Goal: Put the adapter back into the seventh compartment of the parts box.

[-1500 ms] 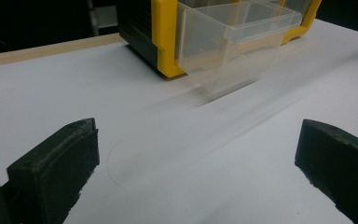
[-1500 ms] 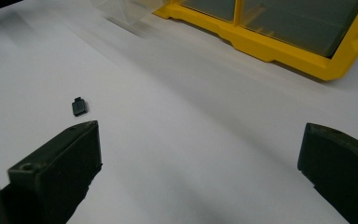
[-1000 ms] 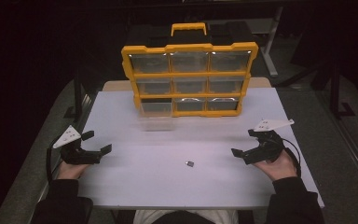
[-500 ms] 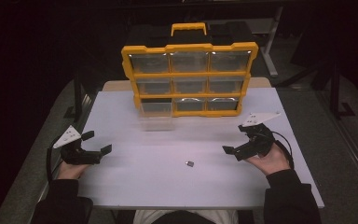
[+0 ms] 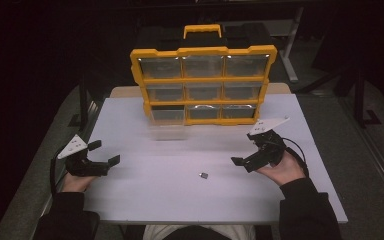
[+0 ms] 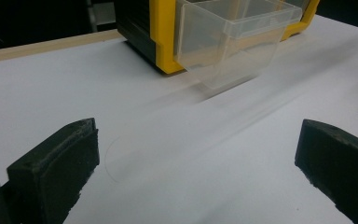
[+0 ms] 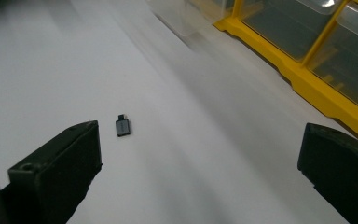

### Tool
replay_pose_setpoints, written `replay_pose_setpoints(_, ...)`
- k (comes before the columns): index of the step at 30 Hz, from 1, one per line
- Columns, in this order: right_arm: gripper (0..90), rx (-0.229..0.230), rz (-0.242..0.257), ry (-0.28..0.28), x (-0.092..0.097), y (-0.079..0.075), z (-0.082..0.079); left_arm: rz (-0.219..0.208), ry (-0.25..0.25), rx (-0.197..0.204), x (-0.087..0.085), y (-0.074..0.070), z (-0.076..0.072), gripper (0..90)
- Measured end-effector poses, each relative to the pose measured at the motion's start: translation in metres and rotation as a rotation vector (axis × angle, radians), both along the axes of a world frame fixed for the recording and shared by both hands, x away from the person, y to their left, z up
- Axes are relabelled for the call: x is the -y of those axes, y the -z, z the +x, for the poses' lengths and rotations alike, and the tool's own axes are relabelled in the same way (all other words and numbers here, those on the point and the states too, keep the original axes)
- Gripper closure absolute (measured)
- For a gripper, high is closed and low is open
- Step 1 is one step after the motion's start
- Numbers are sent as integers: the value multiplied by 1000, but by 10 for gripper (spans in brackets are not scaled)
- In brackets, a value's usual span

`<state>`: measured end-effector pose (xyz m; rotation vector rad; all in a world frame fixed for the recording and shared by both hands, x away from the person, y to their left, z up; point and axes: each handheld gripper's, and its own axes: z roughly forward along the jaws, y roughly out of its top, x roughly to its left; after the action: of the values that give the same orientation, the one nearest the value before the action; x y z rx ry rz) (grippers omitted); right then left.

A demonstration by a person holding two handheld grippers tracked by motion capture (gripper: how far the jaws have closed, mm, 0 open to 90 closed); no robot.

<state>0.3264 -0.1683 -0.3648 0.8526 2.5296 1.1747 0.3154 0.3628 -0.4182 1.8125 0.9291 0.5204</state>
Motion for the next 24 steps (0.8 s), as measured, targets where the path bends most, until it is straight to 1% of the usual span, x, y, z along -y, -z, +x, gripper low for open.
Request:
replay_pose_setpoints(13, 0, -5, -42, -68, -25, -2, 0, 4, 9, -3, 1, 1, 0, 0)
replay_pose_setpoints(18, 0, -9, -68, -91, -33, -1, 0, 7, 11, -4, 1, 1, 0, 0)
replay_pose_setpoints(24, 0, -18, -81, -118, -41, 2, 0, 9, 13, -6, 2, 1, 1, 0)
